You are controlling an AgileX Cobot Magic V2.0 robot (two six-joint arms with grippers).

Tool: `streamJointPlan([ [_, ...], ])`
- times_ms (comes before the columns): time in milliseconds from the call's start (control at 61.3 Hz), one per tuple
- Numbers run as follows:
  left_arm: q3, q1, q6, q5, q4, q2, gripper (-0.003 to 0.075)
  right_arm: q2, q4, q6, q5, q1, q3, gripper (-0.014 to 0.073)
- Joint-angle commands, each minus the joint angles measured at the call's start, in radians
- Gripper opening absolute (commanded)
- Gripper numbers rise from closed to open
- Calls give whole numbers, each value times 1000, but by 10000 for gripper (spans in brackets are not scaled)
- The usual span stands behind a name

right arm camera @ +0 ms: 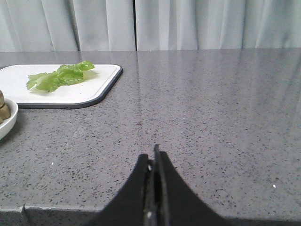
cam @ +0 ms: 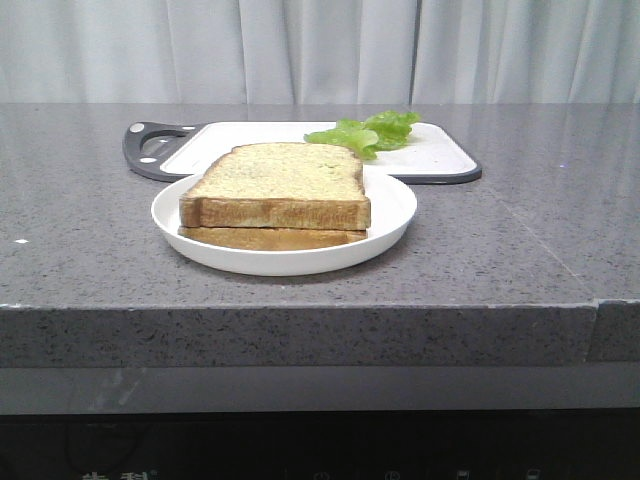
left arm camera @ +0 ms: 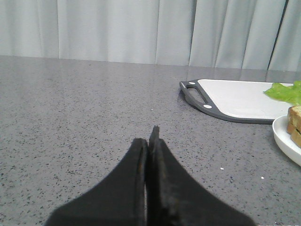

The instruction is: Left arm grabs bread, right arm adds lettuce

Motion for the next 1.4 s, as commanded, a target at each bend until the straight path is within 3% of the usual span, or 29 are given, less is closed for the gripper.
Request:
streamJointPlan([
  [0,7,-1,-10,-89,1,-20,-20,-21,-1,-8,-84,-4,-2,-67],
  [832,-11,-1,-6,-114,0,-20,-20,-21,0,-8,-93,-4,-23,-67],
  [1092,-229,-1,-6,41,-63,7,-20,31,0,-8,113,-4,-268,-67],
  [1386,-545,-1,-6,299,-66,218,-20,285,0,-8,327,-4,-621,-67],
])
